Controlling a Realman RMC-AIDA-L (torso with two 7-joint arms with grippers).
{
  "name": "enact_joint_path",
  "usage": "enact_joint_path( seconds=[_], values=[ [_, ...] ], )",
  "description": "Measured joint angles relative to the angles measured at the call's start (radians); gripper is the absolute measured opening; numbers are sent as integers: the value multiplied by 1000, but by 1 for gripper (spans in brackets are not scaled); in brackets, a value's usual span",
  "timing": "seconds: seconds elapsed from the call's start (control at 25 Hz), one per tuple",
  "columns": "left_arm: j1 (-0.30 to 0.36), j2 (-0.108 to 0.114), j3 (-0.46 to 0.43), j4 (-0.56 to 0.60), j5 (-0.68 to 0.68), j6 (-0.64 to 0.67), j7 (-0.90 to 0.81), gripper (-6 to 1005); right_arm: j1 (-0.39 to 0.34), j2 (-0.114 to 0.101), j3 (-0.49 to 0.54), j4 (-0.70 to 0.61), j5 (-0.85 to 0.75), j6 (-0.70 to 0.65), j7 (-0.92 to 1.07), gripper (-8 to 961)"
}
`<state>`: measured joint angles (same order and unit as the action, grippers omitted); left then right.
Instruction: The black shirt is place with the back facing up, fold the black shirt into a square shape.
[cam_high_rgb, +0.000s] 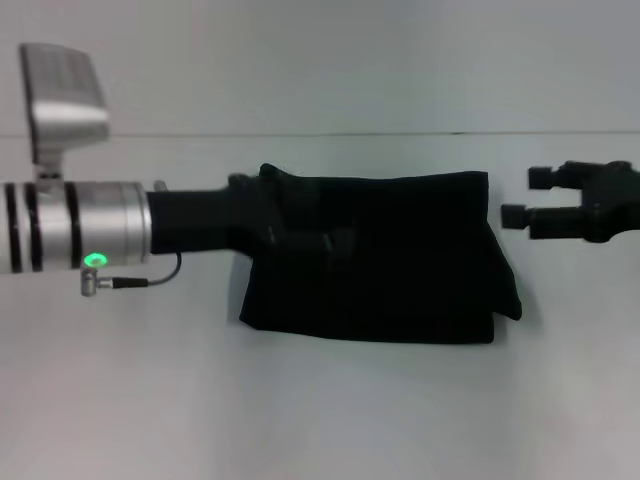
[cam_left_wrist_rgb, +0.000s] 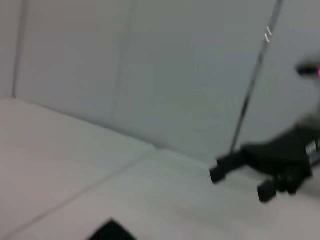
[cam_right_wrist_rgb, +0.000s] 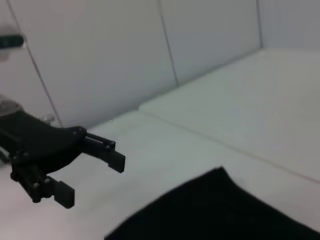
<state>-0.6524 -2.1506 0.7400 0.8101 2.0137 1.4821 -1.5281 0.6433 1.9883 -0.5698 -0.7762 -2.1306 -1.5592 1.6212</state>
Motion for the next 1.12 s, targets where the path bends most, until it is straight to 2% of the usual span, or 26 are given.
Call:
enact_joint_path(
  seconds=[0.12,0.28,0.4,0.64,1.12],
  values=[
    [-13,1,19,-2,63,-53,11,777,25,7,-42,4,-40,34,7,896],
    [-16,6,11,-3,76,-92,5,880,45,23,-88,8,-56,94,9,896],
    [-17,10,8,-3,95,-117,-11,874,51,34,-136,10,-64,135,15,896],
    [-16,11,3,1,117,-127,-16,875,53,43,-147,10,-65,148,16,896],
    [-18,12,-2,10,152,-131,-28,876,55,44,-151,9,-66,166,28,896]
  ],
)
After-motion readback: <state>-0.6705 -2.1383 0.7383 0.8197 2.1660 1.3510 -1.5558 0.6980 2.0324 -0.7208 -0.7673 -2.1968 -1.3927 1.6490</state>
